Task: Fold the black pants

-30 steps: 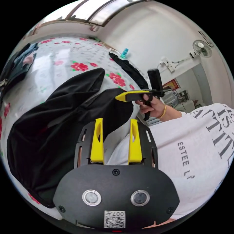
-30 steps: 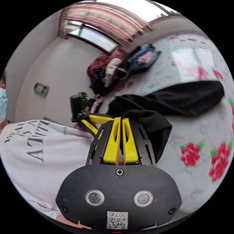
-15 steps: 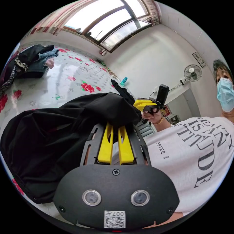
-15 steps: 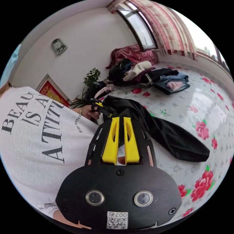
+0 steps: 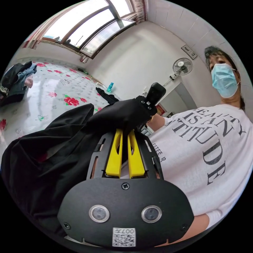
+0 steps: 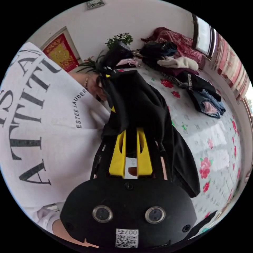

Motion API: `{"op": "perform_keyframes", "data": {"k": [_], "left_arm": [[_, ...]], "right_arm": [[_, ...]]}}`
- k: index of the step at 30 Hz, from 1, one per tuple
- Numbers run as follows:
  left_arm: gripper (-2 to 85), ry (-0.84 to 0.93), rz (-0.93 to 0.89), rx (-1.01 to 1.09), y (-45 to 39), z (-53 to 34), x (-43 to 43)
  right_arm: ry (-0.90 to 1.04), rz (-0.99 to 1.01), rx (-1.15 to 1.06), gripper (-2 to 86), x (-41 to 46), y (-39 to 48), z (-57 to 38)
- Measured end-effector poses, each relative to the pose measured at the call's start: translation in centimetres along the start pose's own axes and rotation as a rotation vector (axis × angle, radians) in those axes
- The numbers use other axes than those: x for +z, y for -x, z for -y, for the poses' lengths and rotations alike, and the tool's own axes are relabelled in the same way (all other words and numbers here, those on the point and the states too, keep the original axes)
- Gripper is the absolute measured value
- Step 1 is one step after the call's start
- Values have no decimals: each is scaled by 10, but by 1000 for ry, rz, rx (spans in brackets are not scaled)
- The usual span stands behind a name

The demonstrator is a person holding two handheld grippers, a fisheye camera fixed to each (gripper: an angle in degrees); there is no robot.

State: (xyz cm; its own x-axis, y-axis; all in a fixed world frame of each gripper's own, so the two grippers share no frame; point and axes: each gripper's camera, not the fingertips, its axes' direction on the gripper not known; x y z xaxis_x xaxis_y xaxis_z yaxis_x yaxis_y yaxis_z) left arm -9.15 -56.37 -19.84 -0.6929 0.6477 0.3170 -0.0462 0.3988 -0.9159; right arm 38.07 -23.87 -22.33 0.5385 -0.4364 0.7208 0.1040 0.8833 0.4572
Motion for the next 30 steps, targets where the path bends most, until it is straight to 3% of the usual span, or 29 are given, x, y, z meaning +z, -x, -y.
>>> {"op": "perform_keyframes", "data": {"k": [4,8,11,14,16,20,22,25,30], "left_arm": [[-4,-89,-75,11,2,2,-2],[5,-38,-79,9,7,11,21],[24,-73,2,16,5,14,19],[84,-211,160,16,2,4,-1],[147,-129,324,-28,11,0,12],[149,175,416,-97,47,-10,94],[33,383,554,-180,84,-28,152],[-3,556,644,-286,121,-47,189],[-9,310,602,-332,119,-44,163]], "right_arm": [[-145,177,32,125,-9,-12,2],[-30,39,22,93,28,2,31],[-47,-55,74,61,24,0,30],[-168,-1,235,39,-1,-27,9],[-224,40,307,30,-12,-42,0],[-295,113,346,15,-26,-55,4],[-267,92,332,9,-32,-54,11],[-261,12,340,2,-64,-57,4],[-217,-64,423,-1,-135,-77,-43]]}}
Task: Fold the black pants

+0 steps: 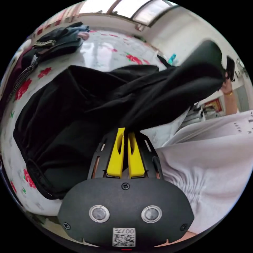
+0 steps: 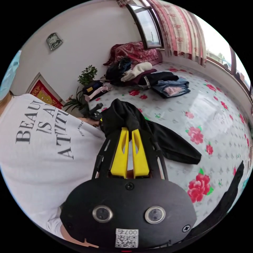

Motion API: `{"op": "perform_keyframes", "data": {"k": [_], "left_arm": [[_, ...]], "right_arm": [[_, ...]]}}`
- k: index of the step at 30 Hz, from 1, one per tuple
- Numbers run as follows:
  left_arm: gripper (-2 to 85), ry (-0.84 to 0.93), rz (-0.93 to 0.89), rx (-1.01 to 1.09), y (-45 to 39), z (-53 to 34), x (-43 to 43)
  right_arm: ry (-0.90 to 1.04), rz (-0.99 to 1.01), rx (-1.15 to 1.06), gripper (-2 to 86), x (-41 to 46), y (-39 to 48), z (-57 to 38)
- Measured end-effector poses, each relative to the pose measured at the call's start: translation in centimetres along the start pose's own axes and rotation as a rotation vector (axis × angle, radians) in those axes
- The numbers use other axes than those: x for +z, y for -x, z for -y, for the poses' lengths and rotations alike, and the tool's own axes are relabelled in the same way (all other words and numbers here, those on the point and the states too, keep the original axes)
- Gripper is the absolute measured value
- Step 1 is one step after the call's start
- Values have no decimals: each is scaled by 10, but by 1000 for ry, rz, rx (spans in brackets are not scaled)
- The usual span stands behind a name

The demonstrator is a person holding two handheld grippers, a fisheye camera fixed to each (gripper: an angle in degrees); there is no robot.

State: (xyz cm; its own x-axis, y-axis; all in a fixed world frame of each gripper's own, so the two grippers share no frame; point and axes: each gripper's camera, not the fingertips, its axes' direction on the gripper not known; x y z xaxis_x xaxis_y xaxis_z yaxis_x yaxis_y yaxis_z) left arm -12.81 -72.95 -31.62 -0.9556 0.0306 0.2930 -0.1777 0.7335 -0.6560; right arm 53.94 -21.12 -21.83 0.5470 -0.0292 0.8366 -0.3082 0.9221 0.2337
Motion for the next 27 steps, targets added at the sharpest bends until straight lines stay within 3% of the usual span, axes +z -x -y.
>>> {"op": "perform_keyframes", "data": {"k": [3,6,7,10,14,24,27], "left_arm": [[-9,21,104,20,-7,13,2],[-9,132,268,3,-9,21,21],[-9,123,242,-31,-6,20,23],[-9,29,36,-119,3,19,18],[-3,51,92,-142,-6,26,27],[63,-73,174,-106,-66,17,-37],[67,-108,36,-11,-102,30,-45]], "right_arm": [[-62,-45,90,-1,-41,-26,-21],[-312,-106,232,0,-97,-52,-53],[-386,-113,271,1,-111,-58,-64],[-279,-183,292,6,-83,-61,-64],[35,-1,262,31,38,-60,-65],[174,127,506,52,164,-75,-122],[117,158,507,24,164,-78,-110]]}}
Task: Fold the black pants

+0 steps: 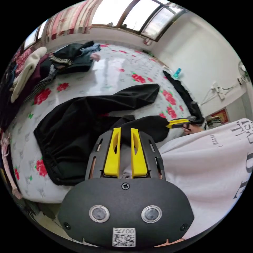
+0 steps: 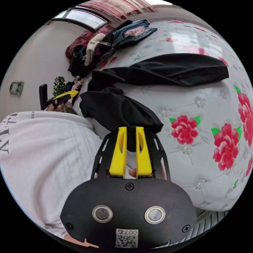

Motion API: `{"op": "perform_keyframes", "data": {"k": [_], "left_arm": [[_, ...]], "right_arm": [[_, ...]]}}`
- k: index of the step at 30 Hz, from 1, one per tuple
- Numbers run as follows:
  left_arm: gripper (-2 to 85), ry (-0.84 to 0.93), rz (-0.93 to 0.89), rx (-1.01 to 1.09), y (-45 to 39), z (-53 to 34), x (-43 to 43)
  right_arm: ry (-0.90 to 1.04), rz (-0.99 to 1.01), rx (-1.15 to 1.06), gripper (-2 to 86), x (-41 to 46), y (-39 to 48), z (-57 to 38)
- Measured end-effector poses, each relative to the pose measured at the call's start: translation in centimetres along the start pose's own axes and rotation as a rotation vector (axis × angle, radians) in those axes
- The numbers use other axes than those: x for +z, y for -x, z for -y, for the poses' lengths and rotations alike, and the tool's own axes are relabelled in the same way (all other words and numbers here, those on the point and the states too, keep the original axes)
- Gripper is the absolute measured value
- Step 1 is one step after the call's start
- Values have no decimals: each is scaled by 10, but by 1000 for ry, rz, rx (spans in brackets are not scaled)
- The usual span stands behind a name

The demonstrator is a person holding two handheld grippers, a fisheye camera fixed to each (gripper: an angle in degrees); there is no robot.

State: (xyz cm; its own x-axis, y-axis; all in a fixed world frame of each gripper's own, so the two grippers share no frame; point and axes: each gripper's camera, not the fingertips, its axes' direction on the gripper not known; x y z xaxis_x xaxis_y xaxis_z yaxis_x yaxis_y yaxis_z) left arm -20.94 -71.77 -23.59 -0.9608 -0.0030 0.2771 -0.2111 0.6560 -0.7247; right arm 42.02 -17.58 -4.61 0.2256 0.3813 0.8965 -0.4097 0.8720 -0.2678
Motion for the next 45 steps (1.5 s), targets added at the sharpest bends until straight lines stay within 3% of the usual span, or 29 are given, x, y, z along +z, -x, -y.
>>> {"op": "perform_keyframes", "data": {"k": [4,9,12,13,15,18,20,22,28,34,41,45], "left_arm": [[85,-17,-252,123,-49,25,14],[141,48,-215,227,-93,44,18],[100,-49,-211,170,-88,44,-19],[45,-84,-219,147,-78,42,-36],[15,-125,-274,100,-59,35,-57],[-2,-155,-409,26,-25,18,-85],[-5,-165,-480,-2,-8,6,-98],[-7,-170,-564,-4,6,-6,-112],[-8,-193,-746,89,17,-16,-150],[-9,-232,-918,221,25,-22,-191],[-8,-291,-971,309,28,-27,-221],[-8,-269,-955,345,22,-20,-226]], "right_arm": [[-120,161,-113,2,-28,32,26],[-246,353,-222,0,-69,76,50],[-219,399,-301,2,-74,111,55],[-227,373,-341,5,-75,124,51],[-263,290,-398,15,-84,138,42],[-247,131,-483,32,-94,143,26],[-159,-90,-508,44,-85,141,17],[-89,-181,-534,51,-78,143,13],[-147,-208,-630,64,-87,166,5],[-139,167,-651,65,-113,150,12],[-184,672,-543,49,-139,98,26],[-151,626,-533,39,-135,104,35]]}}
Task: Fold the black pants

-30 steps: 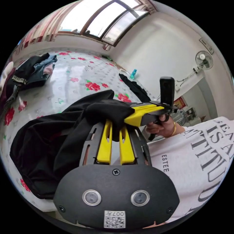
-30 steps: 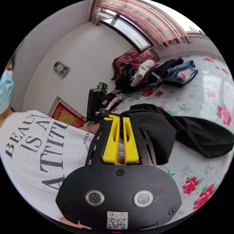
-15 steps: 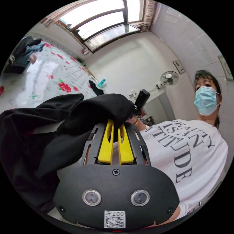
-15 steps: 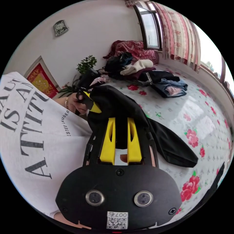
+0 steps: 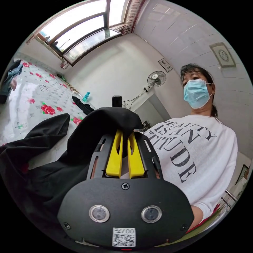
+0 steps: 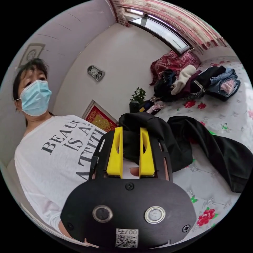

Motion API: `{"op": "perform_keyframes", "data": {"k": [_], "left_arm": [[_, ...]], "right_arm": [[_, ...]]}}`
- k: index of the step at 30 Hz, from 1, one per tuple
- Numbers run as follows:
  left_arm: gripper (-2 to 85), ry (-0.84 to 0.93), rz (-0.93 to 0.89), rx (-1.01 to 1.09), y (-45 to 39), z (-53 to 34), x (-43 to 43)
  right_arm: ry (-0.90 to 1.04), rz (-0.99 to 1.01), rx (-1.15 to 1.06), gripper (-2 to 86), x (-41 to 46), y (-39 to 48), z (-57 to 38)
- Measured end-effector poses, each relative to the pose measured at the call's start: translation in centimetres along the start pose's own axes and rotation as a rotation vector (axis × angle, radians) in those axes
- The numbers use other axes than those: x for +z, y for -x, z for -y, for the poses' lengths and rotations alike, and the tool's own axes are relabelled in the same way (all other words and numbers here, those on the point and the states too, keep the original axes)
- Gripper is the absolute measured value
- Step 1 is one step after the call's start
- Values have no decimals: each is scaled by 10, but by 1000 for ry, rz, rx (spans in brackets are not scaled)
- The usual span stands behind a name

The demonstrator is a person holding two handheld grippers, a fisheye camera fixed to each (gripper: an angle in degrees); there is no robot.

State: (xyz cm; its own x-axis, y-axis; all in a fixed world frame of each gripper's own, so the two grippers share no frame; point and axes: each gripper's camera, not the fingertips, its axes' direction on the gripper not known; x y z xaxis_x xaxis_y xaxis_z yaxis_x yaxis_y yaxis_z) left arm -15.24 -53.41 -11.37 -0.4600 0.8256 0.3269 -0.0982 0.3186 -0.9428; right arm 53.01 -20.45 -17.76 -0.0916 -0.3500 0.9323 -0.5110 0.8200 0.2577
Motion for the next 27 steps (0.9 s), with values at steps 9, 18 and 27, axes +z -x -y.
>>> {"op": "perform_keyframes", "data": {"k": [9,18,27], "left_arm": [[-9,23,108,-52,16,17,3],[-2,-89,619,-545,63,-40,-63],[80,-405,1009,-1007,84,-105,-125]], "right_arm": [[-75,-64,-126,2,-36,20,14],[-183,-897,266,-2,-156,45,-48],[-261,-1094,520,12,-168,13,-95]]}}
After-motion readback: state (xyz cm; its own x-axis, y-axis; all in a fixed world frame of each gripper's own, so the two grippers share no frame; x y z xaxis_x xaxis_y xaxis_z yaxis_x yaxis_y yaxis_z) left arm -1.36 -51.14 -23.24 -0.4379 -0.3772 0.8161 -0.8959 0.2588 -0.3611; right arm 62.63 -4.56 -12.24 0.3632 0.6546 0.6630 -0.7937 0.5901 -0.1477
